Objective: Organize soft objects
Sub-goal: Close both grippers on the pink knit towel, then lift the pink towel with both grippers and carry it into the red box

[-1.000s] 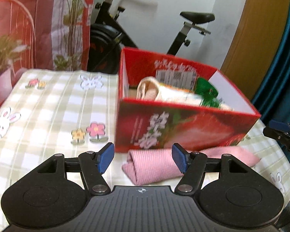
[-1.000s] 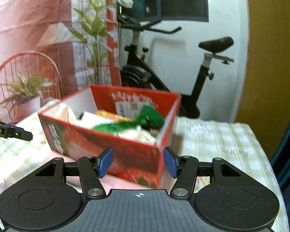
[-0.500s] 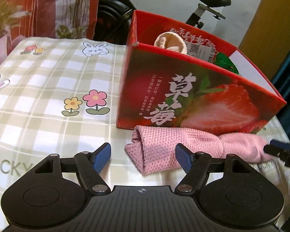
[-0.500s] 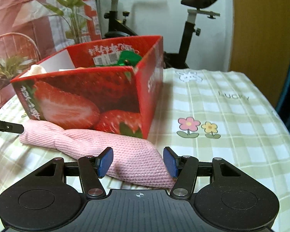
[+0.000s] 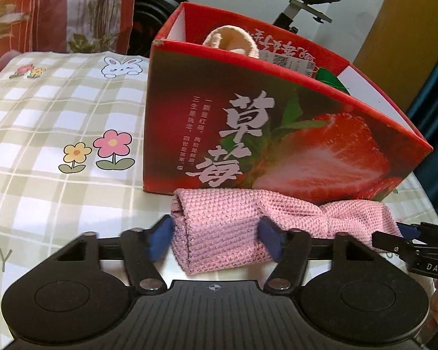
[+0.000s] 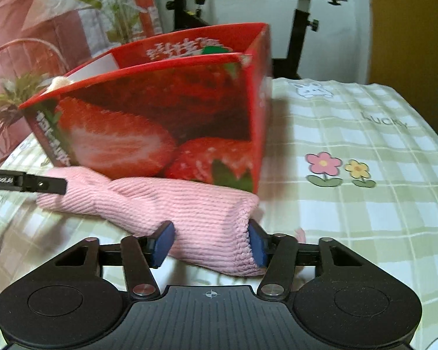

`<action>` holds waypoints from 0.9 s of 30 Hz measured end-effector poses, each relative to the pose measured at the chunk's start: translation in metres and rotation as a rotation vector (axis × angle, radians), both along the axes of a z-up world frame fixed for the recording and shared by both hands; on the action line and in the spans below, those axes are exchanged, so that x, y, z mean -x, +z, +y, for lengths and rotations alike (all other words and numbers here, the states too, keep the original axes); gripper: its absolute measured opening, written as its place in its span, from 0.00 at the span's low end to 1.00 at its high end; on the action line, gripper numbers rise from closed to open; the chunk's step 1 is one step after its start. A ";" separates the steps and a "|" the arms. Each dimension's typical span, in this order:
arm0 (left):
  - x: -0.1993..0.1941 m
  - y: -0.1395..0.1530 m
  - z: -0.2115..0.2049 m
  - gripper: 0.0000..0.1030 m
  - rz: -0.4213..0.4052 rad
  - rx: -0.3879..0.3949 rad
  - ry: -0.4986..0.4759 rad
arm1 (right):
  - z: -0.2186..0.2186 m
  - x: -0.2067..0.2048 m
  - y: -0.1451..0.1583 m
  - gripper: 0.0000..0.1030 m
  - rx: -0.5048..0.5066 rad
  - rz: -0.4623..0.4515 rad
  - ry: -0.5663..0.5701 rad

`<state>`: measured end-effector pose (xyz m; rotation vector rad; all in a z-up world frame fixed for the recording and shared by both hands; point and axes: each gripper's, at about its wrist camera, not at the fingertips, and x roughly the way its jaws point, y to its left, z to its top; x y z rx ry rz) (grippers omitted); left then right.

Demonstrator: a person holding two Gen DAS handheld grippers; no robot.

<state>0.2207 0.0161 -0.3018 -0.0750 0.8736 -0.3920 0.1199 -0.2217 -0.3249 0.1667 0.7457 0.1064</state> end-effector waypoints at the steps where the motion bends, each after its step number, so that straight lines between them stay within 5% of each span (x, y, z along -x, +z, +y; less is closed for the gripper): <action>1: 0.001 0.001 0.000 0.50 -0.001 -0.001 -0.006 | 0.002 0.000 0.000 0.35 -0.001 0.001 0.007; 3: 0.003 0.002 0.001 0.34 0.000 0.000 -0.020 | 0.005 0.001 0.001 0.29 -0.007 0.003 0.019; 6: 0.008 0.005 0.000 0.27 -0.003 -0.003 -0.036 | 0.009 0.004 0.003 0.19 -0.009 0.003 0.036; 13: 0.035 0.023 0.006 0.22 -0.044 0.016 -0.055 | 0.010 0.022 0.018 0.09 -0.031 -0.036 0.060; 27: 0.078 0.092 0.013 0.21 -0.252 0.074 -0.083 | 0.008 0.058 0.093 0.08 -0.059 -0.252 0.084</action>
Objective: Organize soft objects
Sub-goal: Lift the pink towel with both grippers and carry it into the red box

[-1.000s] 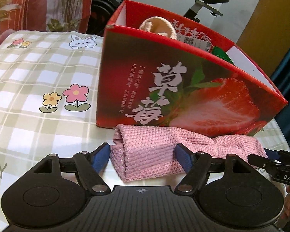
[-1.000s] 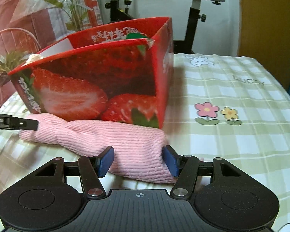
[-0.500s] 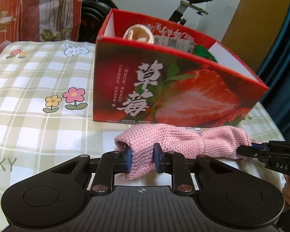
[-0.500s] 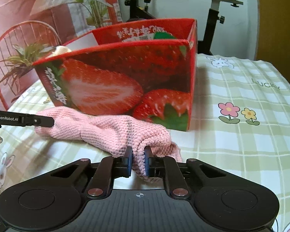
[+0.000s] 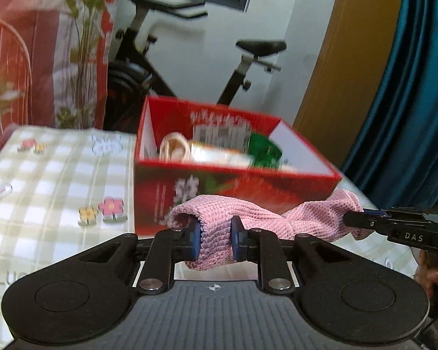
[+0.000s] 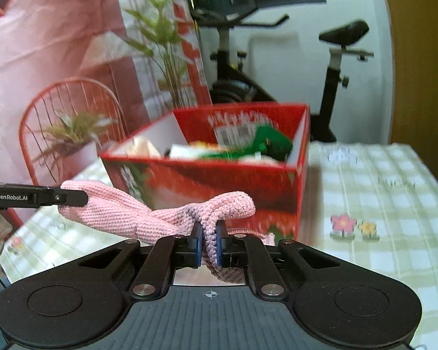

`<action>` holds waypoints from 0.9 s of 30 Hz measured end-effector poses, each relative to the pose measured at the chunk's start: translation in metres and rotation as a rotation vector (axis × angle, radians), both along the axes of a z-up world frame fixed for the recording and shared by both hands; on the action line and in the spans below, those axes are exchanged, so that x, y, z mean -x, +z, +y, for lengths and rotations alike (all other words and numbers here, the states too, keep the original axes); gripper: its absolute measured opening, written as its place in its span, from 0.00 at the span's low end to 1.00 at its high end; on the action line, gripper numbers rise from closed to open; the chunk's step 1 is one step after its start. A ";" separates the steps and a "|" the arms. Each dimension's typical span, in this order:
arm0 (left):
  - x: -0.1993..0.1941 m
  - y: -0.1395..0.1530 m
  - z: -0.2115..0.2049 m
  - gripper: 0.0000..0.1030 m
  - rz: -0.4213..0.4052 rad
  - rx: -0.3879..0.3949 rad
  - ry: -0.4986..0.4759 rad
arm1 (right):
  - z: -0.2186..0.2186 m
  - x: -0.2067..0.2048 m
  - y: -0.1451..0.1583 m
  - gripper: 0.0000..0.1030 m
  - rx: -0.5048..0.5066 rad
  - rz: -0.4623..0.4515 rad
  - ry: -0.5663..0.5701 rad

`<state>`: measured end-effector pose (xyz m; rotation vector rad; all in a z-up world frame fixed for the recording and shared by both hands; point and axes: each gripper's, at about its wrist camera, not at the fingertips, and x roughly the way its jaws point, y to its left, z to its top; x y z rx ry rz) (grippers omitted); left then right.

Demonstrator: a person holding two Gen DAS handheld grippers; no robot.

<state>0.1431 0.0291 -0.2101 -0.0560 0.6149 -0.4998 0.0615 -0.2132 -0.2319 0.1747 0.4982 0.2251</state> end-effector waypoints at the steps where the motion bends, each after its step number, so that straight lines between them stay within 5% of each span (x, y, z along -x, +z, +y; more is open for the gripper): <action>1: 0.000 0.005 0.001 0.21 -0.016 0.009 0.003 | -0.001 0.001 0.008 0.08 -0.001 -0.021 -0.001; 13: -0.049 0.046 -0.022 0.21 -0.128 0.016 0.044 | -0.012 -0.055 0.061 0.08 0.067 -0.122 -0.021; 27: -0.145 0.024 -0.066 0.21 -0.069 -0.069 0.097 | -0.011 -0.167 0.031 0.08 0.141 -0.049 -0.117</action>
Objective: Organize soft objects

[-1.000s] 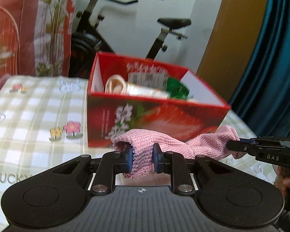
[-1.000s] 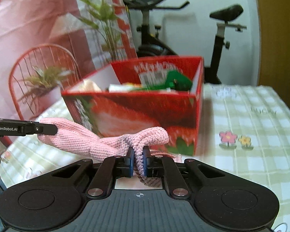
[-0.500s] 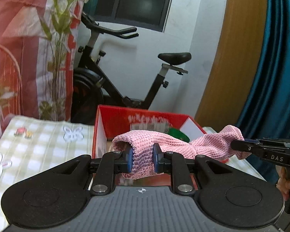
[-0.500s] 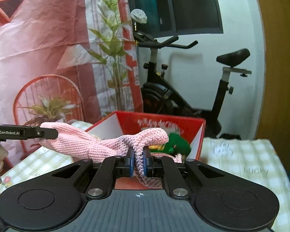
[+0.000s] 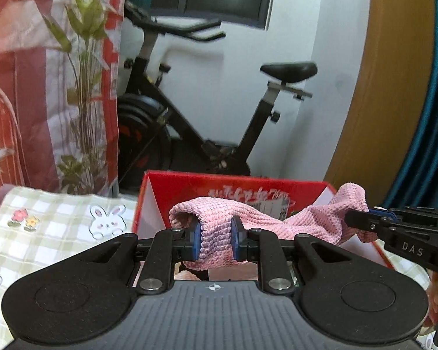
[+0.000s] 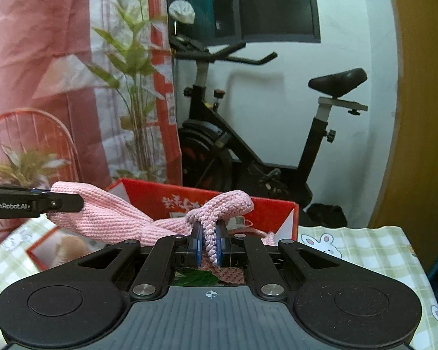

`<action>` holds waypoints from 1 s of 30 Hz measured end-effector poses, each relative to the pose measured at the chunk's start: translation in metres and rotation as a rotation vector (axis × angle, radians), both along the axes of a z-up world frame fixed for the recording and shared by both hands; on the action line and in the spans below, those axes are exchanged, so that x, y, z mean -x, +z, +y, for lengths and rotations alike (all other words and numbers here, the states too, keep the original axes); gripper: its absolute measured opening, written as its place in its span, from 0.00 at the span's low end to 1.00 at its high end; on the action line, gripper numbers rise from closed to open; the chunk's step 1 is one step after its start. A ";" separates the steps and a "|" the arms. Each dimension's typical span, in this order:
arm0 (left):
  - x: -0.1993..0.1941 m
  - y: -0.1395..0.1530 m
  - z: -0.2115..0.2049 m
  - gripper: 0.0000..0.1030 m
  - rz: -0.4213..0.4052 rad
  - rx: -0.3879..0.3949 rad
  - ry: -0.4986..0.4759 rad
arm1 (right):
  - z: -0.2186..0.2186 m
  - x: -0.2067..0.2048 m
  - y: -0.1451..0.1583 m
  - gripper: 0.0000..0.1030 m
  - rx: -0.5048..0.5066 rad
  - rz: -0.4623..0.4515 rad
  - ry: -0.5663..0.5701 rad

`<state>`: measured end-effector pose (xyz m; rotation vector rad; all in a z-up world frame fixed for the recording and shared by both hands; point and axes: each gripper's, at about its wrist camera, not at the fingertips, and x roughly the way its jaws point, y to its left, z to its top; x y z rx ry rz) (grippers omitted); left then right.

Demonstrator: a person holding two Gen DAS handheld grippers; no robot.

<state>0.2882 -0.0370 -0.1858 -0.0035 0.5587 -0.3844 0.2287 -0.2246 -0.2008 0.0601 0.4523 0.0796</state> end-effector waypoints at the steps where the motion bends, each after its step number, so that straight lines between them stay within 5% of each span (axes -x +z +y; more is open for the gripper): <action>1: -0.004 -0.005 -0.003 0.21 0.020 -0.007 -0.006 | 0.002 -0.005 -0.005 0.08 0.007 0.017 0.002; 14: -0.011 -0.026 -0.015 0.22 0.098 -0.060 -0.062 | 0.018 -0.018 -0.031 0.14 0.014 0.140 0.044; 16: -0.009 -0.023 -0.015 0.29 0.102 -0.066 -0.054 | 0.017 -0.013 -0.028 0.20 0.014 0.137 0.040; 18: -0.007 -0.018 -0.013 0.51 0.102 -0.063 -0.051 | 0.018 -0.008 -0.023 0.27 0.013 0.132 0.037; 21: 0.006 -0.007 -0.010 0.71 0.075 -0.080 -0.038 | 0.017 0.004 -0.014 0.34 0.022 0.118 0.035; 24: 0.022 0.007 -0.007 0.91 0.036 -0.107 -0.023 | 0.017 0.018 -0.001 0.57 0.023 0.095 0.027; 30: 0.059 0.041 0.013 1.00 -0.027 -0.098 0.030 | 0.023 0.054 0.030 0.90 0.027 0.030 0.013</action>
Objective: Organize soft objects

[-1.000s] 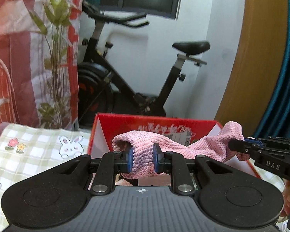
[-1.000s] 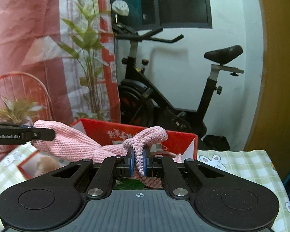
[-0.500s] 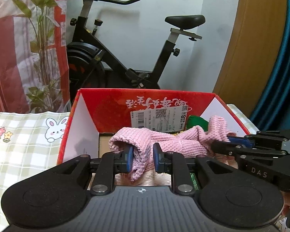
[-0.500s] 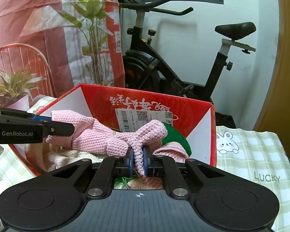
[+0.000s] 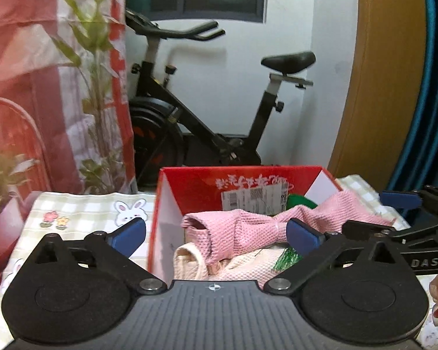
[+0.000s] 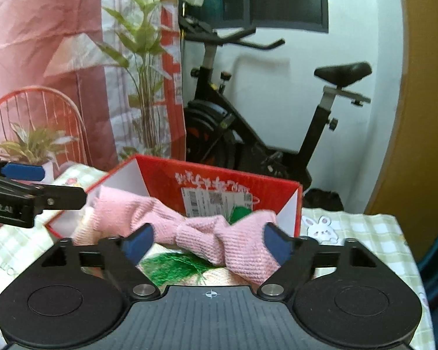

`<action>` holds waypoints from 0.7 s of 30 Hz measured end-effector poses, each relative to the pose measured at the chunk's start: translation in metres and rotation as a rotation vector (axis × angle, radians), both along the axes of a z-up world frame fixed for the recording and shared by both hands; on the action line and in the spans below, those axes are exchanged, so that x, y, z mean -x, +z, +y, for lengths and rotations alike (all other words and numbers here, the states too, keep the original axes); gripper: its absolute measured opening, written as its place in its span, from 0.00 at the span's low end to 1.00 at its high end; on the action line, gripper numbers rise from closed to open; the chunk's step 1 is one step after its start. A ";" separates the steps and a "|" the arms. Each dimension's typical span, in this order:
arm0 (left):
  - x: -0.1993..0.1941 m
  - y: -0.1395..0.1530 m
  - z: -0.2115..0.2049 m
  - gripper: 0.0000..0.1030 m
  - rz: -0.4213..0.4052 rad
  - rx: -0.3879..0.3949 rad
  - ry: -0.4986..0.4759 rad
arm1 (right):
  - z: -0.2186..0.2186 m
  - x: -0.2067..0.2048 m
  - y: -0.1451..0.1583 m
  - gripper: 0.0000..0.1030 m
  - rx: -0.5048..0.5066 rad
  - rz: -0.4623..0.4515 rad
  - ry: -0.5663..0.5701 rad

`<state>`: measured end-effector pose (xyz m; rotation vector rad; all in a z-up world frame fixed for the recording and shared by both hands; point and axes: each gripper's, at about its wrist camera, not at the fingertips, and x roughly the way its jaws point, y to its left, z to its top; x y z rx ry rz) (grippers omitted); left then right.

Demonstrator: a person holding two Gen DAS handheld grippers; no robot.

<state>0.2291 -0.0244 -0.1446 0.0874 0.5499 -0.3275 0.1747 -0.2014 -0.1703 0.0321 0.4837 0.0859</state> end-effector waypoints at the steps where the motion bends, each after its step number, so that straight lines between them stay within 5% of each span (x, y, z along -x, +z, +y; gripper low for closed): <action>1: 0.006 0.006 0.003 1.00 -0.006 0.003 0.008 | 0.001 0.008 0.006 0.95 0.000 -0.018 -0.002; 9: 0.063 0.054 0.023 1.00 -0.088 0.019 0.061 | 0.015 0.074 0.066 1.00 -0.005 -0.163 -0.013; 17: 0.113 0.096 0.029 1.00 -0.128 -0.033 0.143 | 0.019 0.135 0.109 1.00 -0.010 -0.227 -0.122; 21: 0.138 0.119 0.041 1.00 -0.157 0.011 0.121 | 0.020 0.163 0.131 1.00 -0.021 -0.231 -0.175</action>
